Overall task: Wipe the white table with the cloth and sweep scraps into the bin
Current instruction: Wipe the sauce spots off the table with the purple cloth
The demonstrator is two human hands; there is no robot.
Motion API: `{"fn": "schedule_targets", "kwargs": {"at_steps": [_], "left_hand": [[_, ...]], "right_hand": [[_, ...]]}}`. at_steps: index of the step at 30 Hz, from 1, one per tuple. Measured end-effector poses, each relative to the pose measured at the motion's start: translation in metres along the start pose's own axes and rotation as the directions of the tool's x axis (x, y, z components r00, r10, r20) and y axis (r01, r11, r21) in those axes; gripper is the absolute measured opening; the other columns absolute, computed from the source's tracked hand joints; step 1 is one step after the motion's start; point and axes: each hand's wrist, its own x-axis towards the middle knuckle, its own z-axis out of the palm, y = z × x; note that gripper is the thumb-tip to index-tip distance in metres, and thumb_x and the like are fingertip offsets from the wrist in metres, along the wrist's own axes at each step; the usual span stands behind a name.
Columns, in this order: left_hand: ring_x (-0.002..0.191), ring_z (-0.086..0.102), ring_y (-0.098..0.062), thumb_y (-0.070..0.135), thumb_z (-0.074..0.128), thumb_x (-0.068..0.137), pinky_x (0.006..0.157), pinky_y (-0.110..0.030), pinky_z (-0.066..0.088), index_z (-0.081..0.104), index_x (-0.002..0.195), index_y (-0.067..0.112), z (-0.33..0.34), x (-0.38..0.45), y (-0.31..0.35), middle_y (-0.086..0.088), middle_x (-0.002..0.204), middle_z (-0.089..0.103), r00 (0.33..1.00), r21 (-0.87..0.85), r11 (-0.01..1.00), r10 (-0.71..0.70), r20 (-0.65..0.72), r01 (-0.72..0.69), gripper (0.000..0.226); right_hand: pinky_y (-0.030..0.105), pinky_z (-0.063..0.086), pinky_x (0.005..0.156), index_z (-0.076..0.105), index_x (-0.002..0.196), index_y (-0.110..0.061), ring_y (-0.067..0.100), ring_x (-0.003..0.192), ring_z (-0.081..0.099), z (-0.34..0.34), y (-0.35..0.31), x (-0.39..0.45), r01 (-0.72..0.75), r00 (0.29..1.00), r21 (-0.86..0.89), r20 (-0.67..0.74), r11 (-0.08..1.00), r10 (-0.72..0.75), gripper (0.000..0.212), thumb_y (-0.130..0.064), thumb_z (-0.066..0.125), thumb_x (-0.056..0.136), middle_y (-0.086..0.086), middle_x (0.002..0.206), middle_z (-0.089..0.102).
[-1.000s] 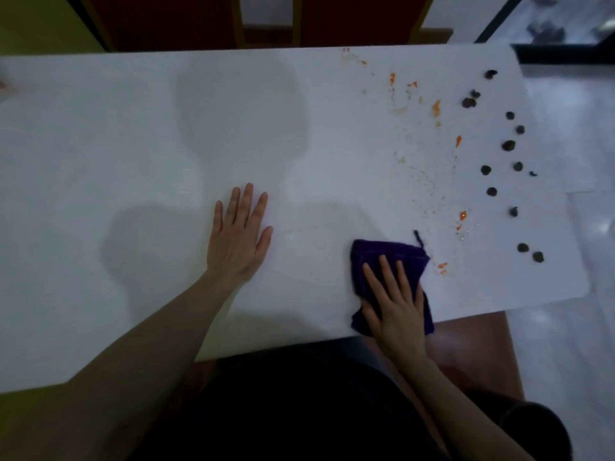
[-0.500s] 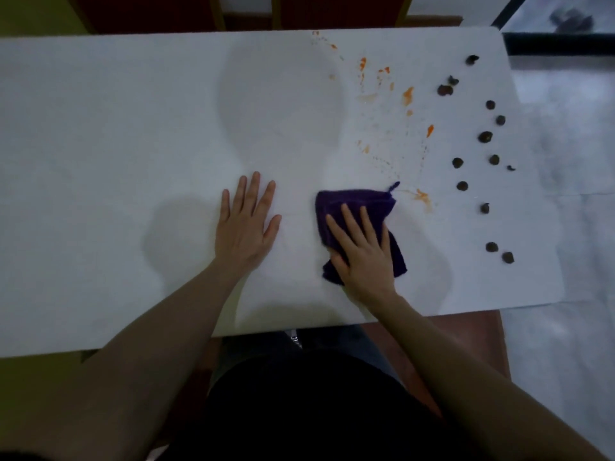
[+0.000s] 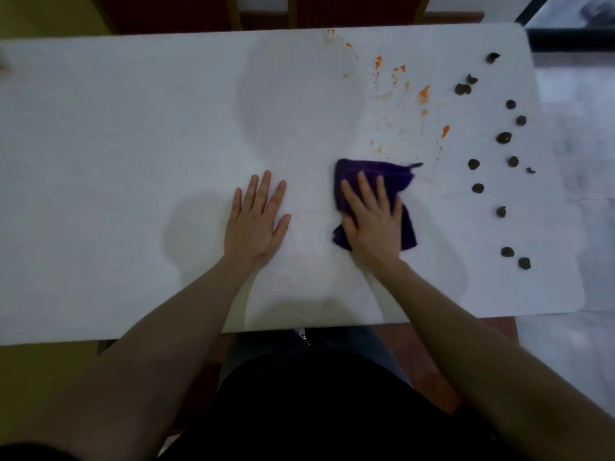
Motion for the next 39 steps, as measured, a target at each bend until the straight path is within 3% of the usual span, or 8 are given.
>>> {"fn": "schedule_targets", "kwargs": {"at_steps": [6, 10, 17, 21, 25, 31, 36, 39], "left_hand": [[0.153, 0.002, -0.025, 0.049, 0.023, 0.102, 0.124, -0.048, 0.007, 0.011, 0.158, 0.025, 0.002, 0.001, 0.000, -0.005, 0.166, 0.004, 1.000, -0.001, 1.000, 0.006, -0.001, -0.006, 0.063], [0.153, 0.004, -0.025, 0.048, 0.026, 0.101, 0.124, -0.048, 0.008, 0.013, 0.158, 0.025, 0.001, 0.002, -0.001, -0.005, 0.166, 0.005, 1.000, -0.007, 1.000, 0.004, 0.001, -0.004, 0.063], [0.153, 0.002, -0.024, 0.049, 0.025, 0.101, 0.124, -0.047, 0.007, 0.012, 0.158, 0.026, -0.001, 0.001, -0.002, -0.004, 0.166, 0.005, 1.000, -0.009, 1.000, 0.003, 0.013, -0.003, 0.063], [0.153, 0.002, -0.024, 0.049, 0.024, 0.101, 0.124, -0.046, 0.006, 0.013, 0.158, 0.026, -0.005, 0.008, -0.003, -0.005, 0.167, 0.004, 1.000, -0.005, 1.000, 0.003, 0.009, -0.003, 0.062], [0.153, 0.002, -0.025, 0.050, 0.023, 0.102, 0.124, -0.047, 0.004, 0.012, 0.158, 0.025, -0.015, 0.033, 0.002, -0.006, 0.166, 0.004, 1.000, -0.007, 1.000, 0.031, -0.002, -0.031, 0.063], [0.153, 0.005, -0.026, 0.050, 0.022, 0.100, 0.124, -0.046, 0.004, 0.015, 0.158, 0.024, -0.015, 0.087, 0.023, -0.007, 0.166, 0.007, 0.997, -0.012, 0.996, 0.083, -0.003, -0.083, 0.064], [0.153, 0.005, -0.024, 0.049, 0.020, 0.100, 0.124, -0.045, 0.004, 0.013, 0.158, 0.021, -0.016, 0.124, 0.023, -0.007, 0.166, 0.007, 0.998, -0.019, 0.998, 0.054, -0.023, -0.055, 0.065], [0.153, 0.006, -0.025, 0.046, 0.025, 0.102, 0.124, -0.045, 0.005, 0.013, 0.158, 0.019, -0.016, 0.135, 0.015, -0.007, 0.166, 0.008, 0.998, 0.003, 0.999, 0.044, -0.035, -0.044, 0.063]], "right_hand": [[0.049, 0.013, 0.118, 0.028, 0.153, -0.034, 0.022, 0.151, 0.008, 0.012, 0.020, -0.089, 0.231, 0.971, -0.027, 0.062, 0.973, -0.229, 0.060, -0.051, 0.040, 0.097, -0.006, 0.163, 0.017], [0.055, 0.023, 0.112, 0.028, 0.153, -0.034, 0.024, 0.151, 0.012, -0.009, 0.082, -0.092, 0.114, 0.992, -0.052, 0.056, 0.992, -0.111, 0.062, -0.054, 0.036, 0.095, -0.003, 0.163, 0.018], [0.054, 0.005, 0.119, 0.025, 0.154, -0.033, 0.028, 0.151, 0.008, -0.018, 0.049, 0.025, -0.140, 0.990, 0.009, -0.027, 0.990, 0.140, 0.060, -0.047, 0.029, 0.096, -0.001, 0.163, 0.017], [0.053, 0.009, 0.119, 0.029, 0.154, -0.030, 0.029, 0.150, 0.012, -0.005, -0.007, 0.029, 0.026, 1.000, -0.006, -0.002, 1.000, -0.026, 0.062, -0.046, 0.032, 0.094, 0.001, 0.162, 0.022], [0.052, 0.011, 0.120, 0.027, 0.154, -0.030, 0.024, 0.151, 0.008, 0.007, 0.004, -0.041, 0.208, 0.978, -0.012, 0.024, 0.978, -0.208, 0.057, -0.047, 0.038, 0.100, -0.002, 0.163, 0.019], [0.050, 0.013, 0.118, 0.022, 0.155, -0.033, 0.020, 0.152, 0.004, -0.013, 0.088, -0.081, -0.041, 0.999, -0.015, 0.020, 0.999, 0.041, 0.061, -0.051, 0.034, 0.098, -0.005, 0.164, 0.012], [0.052, 0.009, 0.120, 0.018, 0.156, -0.031, 0.023, 0.151, 0.004, -0.028, 0.096, 0.020, -0.230, 0.971, 0.005, -0.063, 0.973, 0.230, 0.058, -0.047, 0.029, 0.101, -0.003, 0.164, 0.013], [0.052, 0.006, 0.121, 0.018, 0.156, -0.032, 0.024, 0.151, 0.004, -0.028, 0.072, 0.089, -0.245, 0.967, 0.006, -0.073, 0.969, 0.245, 0.058, -0.046, 0.029, 0.101, -0.002, 0.164, 0.013]]}}
